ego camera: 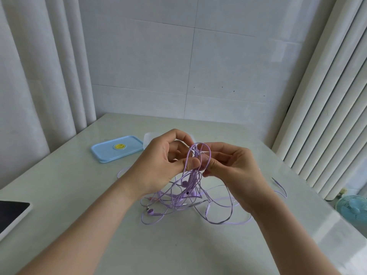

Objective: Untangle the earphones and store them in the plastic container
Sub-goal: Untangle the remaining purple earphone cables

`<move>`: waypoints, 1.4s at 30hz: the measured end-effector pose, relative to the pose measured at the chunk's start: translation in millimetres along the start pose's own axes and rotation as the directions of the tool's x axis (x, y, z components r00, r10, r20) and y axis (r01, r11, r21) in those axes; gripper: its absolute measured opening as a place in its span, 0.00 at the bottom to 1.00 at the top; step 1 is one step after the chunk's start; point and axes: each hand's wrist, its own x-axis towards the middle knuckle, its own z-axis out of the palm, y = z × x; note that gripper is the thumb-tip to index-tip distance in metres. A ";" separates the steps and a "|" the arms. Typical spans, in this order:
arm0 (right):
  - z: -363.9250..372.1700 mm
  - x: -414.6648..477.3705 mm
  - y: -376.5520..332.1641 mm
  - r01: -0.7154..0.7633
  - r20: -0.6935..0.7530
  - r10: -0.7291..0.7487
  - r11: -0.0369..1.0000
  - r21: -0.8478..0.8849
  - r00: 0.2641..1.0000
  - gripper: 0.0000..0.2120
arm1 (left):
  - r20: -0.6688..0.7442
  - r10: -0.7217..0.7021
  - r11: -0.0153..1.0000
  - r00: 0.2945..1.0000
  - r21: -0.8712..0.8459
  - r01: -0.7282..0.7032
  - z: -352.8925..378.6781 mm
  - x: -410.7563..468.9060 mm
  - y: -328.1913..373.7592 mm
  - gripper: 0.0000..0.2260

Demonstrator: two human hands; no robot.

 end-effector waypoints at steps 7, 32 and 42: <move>1.0 1.8 4.6 -0.013 -0.043 0.012 1.000 -0.014 0.999 0.08 | -0.083 -0.005 0.999 0.997 0.040 0.008 -4.4 0.6 -5.5 0.16; 4.0 -1.4 1.6 -0.021 -0.038 0.015 0.985 -0.171 0.999 0.08 | -0.063 -0.107 0.994 0.992 -0.023 0.106 -1.6 0.5 -7.1 0.12; 2.6 -1.0 4.7 -0.020 -0.080 -0.002 0.959 -0.282 0.997 0.04 | -0.113 0.129 0.859 0.985 0.509 -0.054 -2.4 1.7 -19.9 0.06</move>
